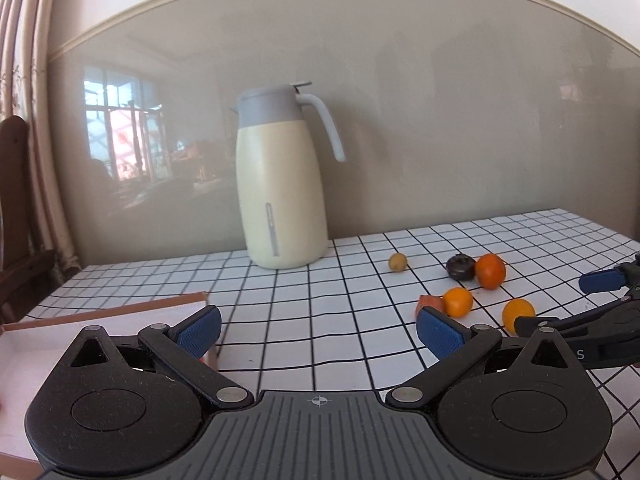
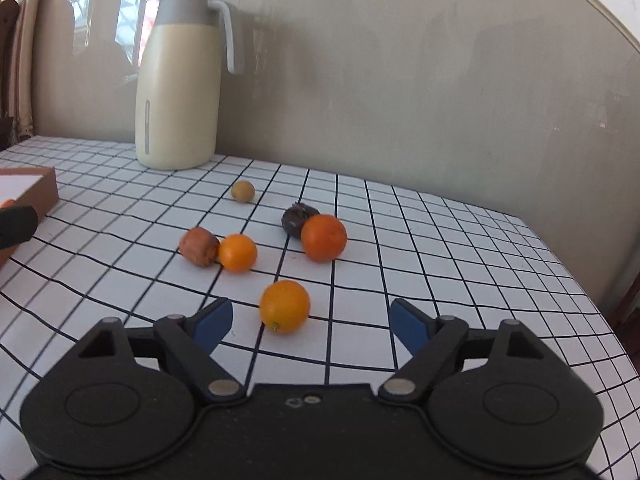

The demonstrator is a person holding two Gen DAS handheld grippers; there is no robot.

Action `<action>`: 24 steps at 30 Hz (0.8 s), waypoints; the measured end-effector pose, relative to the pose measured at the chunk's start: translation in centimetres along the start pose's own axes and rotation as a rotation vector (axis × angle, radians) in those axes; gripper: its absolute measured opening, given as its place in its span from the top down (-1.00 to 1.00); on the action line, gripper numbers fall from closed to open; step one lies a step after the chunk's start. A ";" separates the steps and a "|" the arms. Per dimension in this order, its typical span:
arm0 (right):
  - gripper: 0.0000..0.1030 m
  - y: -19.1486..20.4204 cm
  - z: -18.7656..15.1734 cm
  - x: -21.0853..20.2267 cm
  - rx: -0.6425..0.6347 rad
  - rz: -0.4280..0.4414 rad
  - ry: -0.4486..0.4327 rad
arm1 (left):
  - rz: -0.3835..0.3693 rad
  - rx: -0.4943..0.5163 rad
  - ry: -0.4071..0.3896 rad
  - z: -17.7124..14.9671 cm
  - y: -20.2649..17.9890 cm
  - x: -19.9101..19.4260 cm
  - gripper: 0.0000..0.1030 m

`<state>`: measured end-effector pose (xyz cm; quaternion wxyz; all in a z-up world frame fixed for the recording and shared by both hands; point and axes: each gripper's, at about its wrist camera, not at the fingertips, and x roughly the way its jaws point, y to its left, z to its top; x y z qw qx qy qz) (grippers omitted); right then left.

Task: Organize fruits
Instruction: 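Grasp the brown cylinder piece with the left gripper while the right grasps an orange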

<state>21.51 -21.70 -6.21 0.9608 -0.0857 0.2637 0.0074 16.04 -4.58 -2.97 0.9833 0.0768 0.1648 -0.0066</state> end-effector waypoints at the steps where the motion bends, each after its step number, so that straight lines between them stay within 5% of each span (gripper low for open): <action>1: -0.45 0.0 0.0 0.4 -0.006 0.002 0.009 | -0.005 0.002 0.007 -0.1 -0.2 0.3 -1.00; 8: -0.06 -0.1 -0.1 2.7 -0.013 0.031 0.083 | -0.061 -0.011 0.064 -0.2 -1.8 3.7 -1.00; 12: -0.03 -0.6 0.0 3.2 -0.008 0.048 0.081 | -0.099 0.008 0.103 -0.3 -3.1 5.5 -0.99; 16: 0.27 -1.2 0.3 3.6 0.005 0.072 0.082 | -0.137 0.041 0.137 0.0 -5.0 7.4 -0.97; 18: 0.33 -1.4 0.4 3.9 0.005 0.075 0.082 | -0.149 0.057 0.145 0.2 -5.9 8.1 -0.73; 24: 0.50 -2.9 0.3 4.0 0.046 0.098 0.095 | -0.193 0.052 0.170 0.7 -7.4 9.8 -0.47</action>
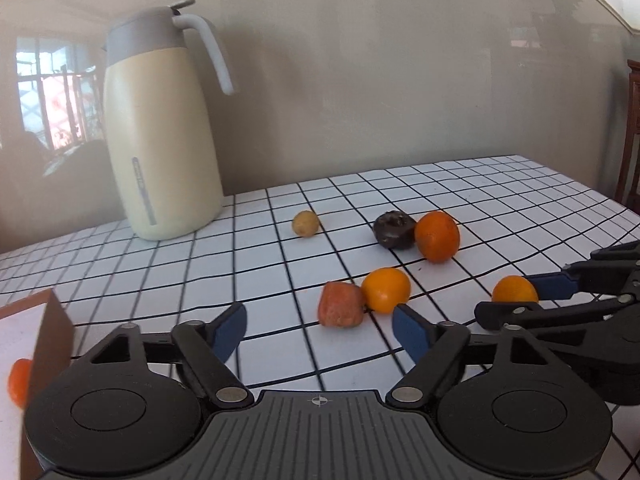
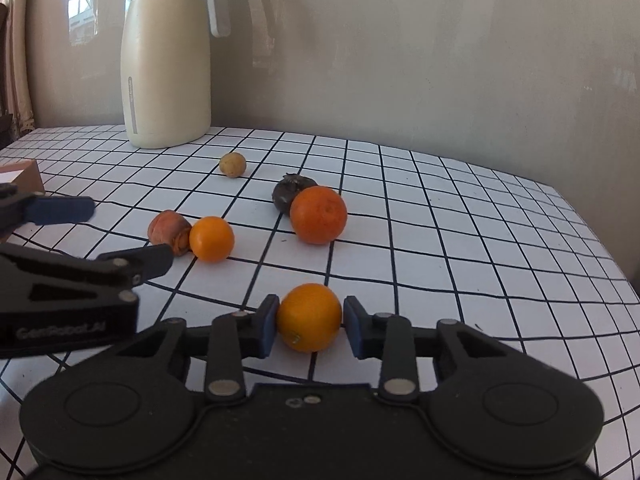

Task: Organize fruits
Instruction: 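Grasp the brown cylinder piece with the left gripper while the right grasps an orange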

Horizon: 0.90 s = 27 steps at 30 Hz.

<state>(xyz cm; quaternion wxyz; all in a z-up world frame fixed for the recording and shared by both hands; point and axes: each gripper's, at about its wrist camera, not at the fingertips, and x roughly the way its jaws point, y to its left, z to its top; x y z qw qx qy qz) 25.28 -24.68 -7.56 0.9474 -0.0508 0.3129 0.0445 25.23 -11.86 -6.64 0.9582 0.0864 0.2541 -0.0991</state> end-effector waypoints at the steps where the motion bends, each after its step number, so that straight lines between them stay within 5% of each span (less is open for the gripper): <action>1: 0.50 -0.2 -0.2 -0.1 0.003 0.004 0.001 | -0.003 0.001 0.006 0.1 -0.2 0.4 -0.40; 5: 0.54 -1.2 -0.7 -0.7 0.036 0.030 0.000 | -0.006 -0.004 0.024 0.6 -0.7 1.5 -0.18; 7: 0.54 -1.7 -0.8 -0.9 0.059 0.046 0.001 | -0.003 -0.007 0.057 0.7 -0.8 2.2 0.17; 10: 0.54 -2.0 -0.9 -1.1 0.076 0.055 0.003 | -0.016 -0.015 0.081 0.8 -0.9 2.8 0.38; 27: 0.54 -3.4 -0.9 -2.9 0.124 0.023 -0.022 | -0.011 -0.002 0.038 0.2 -1.4 0.0 0.44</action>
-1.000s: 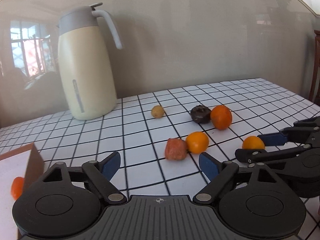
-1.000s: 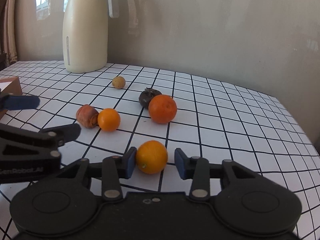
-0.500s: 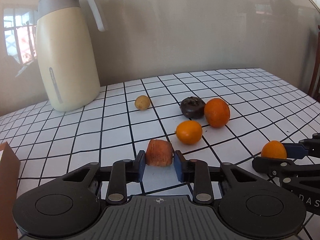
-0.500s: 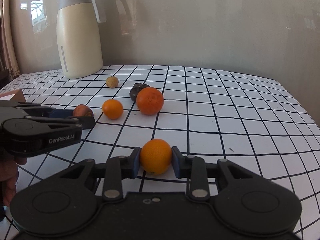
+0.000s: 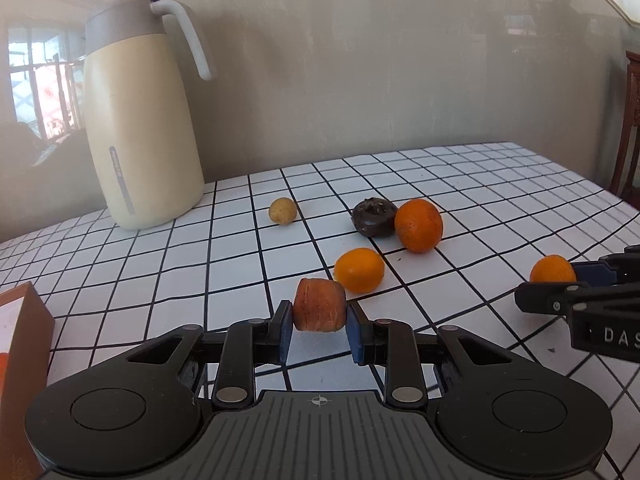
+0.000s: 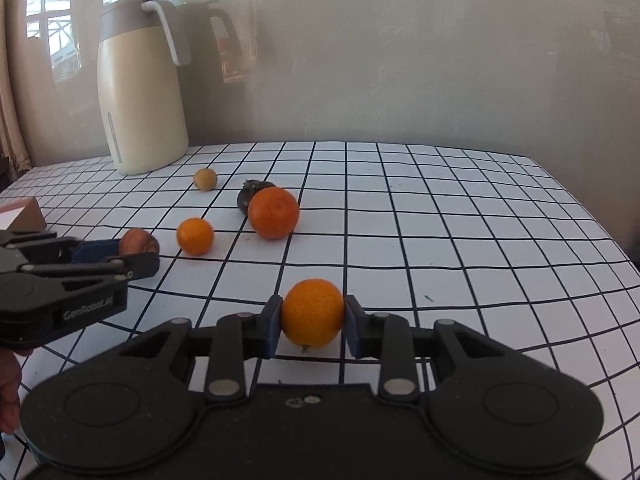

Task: Organize fruits
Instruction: 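Grasp the brown cylinder piece with the left gripper while the right grasps an orange, then carry the cylinder piece and orange over the white tray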

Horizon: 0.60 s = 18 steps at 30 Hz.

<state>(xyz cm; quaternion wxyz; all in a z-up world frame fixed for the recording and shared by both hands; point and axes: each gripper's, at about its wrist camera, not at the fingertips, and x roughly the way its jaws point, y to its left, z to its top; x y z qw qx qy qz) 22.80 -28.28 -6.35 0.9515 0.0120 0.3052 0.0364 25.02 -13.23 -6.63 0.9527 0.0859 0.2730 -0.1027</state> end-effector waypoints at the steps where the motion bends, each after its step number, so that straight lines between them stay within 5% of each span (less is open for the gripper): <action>1: 0.54 0.0 0.0 -0.2 0.004 -0.001 -0.003 | -0.001 0.000 -0.002 -0.1 0.1 -0.4 0.44; 18: 0.54 4.4 -0.7 -6.2 0.014 0.029 -0.116 | 0.046 -0.063 -0.098 -2.6 3.8 -10.4 0.44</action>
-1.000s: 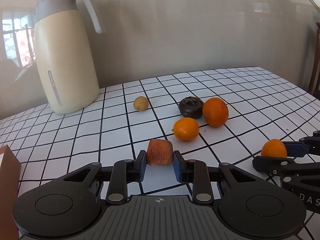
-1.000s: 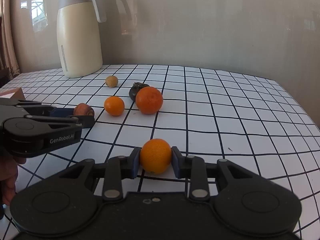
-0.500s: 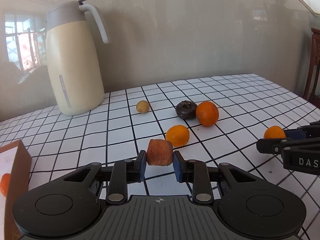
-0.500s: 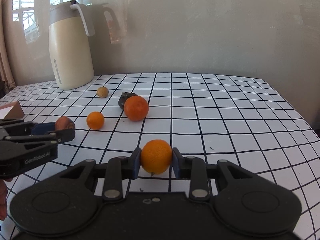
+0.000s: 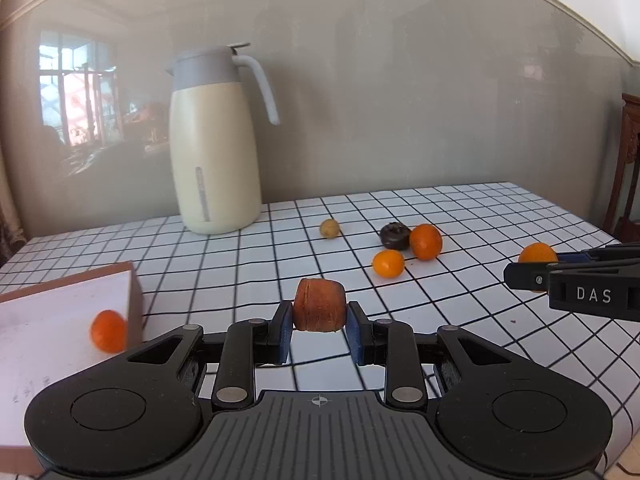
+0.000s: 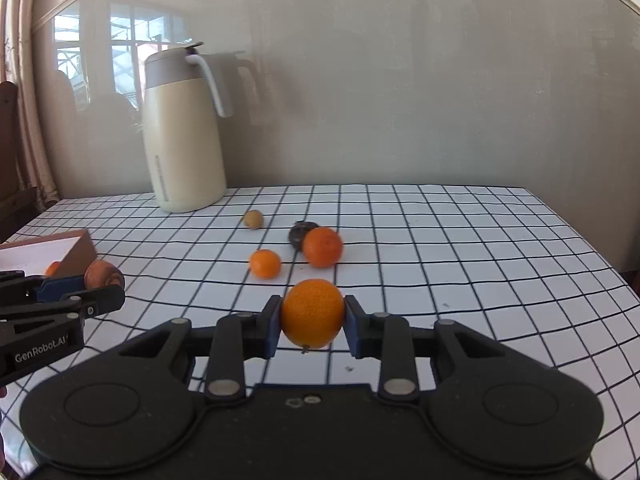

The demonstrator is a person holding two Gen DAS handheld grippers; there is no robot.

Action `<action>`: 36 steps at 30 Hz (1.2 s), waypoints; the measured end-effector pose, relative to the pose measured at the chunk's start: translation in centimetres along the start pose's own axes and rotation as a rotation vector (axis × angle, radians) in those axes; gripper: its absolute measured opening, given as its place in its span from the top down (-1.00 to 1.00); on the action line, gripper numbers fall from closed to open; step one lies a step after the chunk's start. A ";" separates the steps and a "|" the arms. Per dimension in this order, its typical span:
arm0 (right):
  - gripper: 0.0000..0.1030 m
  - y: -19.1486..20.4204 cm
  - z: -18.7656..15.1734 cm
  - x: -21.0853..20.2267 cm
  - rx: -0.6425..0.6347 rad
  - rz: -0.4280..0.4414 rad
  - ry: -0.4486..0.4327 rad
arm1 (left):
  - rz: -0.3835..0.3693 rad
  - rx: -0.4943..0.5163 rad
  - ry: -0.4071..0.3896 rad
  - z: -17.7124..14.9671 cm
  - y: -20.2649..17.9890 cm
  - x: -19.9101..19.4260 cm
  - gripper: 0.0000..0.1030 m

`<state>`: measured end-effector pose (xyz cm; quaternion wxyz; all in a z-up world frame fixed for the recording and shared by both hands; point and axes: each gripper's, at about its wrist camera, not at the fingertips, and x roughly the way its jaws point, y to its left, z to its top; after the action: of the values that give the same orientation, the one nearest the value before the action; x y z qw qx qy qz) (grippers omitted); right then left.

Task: Organize fruits
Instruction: 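Carry the cylinder piece and orange over the white tray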

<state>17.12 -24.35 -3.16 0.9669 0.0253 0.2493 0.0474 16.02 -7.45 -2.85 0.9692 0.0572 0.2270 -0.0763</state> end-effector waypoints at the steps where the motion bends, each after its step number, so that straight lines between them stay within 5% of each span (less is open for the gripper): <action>1: 0.54 0.4 -0.1 -0.3 -0.004 0.005 -0.004 | 0.003 -0.004 -0.004 -0.1 0.3 -0.5 0.44; 18: 0.54 7.2 1.3 -2.6 -0.090 0.139 -0.088 | 0.094 -0.015 -0.086 -0.8 5.5 -7.4 0.44; 36: 0.54 13.5 1.8 -2.4 -0.151 0.248 -0.103 | 0.209 -0.058 -0.100 -2.0 11.2 -9.7 0.44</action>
<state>14.86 -11.25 0.53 0.9643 -0.0147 0.1902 0.1838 8.55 5.02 0.54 0.9833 0.0484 0.1731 0.0290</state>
